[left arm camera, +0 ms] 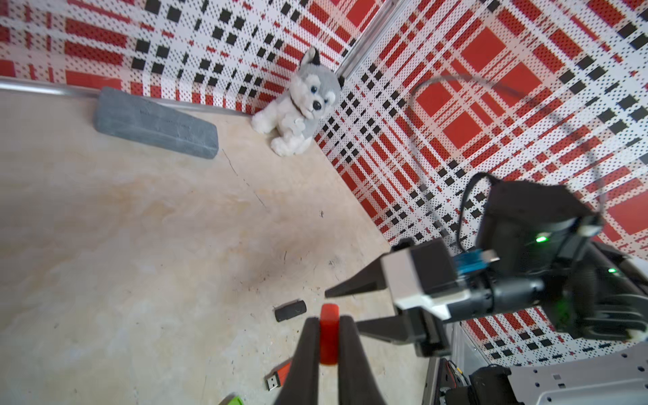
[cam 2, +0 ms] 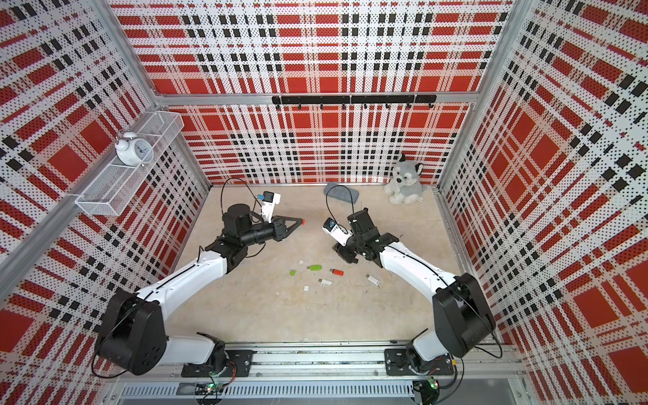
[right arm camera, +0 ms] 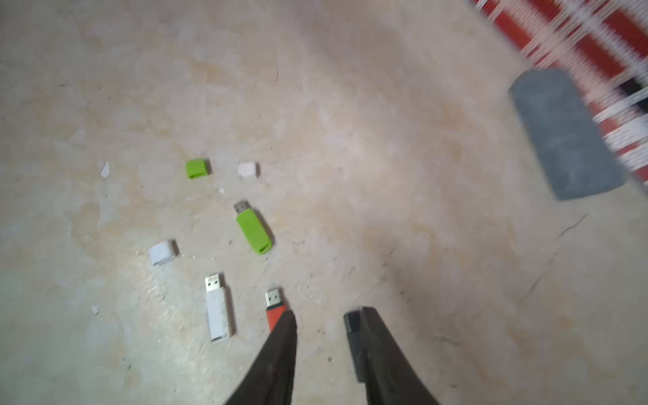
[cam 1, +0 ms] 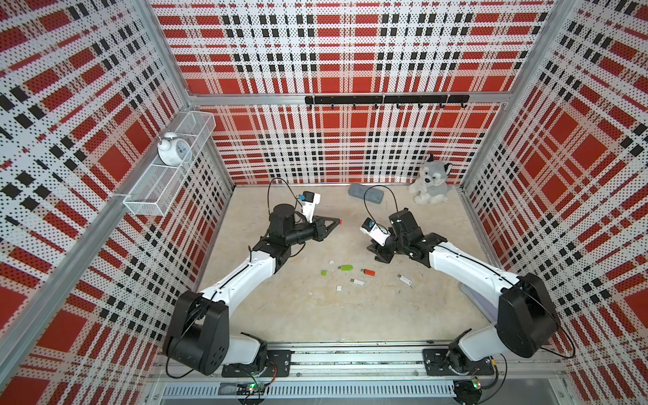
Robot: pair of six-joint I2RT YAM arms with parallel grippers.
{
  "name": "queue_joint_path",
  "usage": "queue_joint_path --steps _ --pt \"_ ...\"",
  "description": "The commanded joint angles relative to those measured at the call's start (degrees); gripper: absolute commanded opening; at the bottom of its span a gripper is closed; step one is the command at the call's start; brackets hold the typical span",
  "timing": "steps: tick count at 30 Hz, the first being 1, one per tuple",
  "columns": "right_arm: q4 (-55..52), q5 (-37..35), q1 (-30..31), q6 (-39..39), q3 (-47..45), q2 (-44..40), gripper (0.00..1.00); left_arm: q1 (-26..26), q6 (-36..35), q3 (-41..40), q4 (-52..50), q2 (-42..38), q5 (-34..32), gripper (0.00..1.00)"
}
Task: Close the usb drive cover
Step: Pick up the USB drive from the center of the board.
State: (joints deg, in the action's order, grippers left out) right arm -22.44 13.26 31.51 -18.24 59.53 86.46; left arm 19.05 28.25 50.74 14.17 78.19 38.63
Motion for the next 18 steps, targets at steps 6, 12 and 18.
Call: queue_joint_path --steps 6,12,18 --pt "-11.0 -1.3 3.0 3.6 1.6 8.6 0.38 -3.3 1.5 -3.4 2.9 -4.7 -2.3 0.00" --pt "-13.7 -2.7 3.6 2.6 5.8 15.2 0.38 -4.4 2.6 -4.9 4.1 -6.5 -2.8 0.00" --pt "-15.0 -3.1 4.0 1.4 7.7 18.5 0.39 -7.0 2.7 -5.3 4.1 -7.2 -2.4 0.00"
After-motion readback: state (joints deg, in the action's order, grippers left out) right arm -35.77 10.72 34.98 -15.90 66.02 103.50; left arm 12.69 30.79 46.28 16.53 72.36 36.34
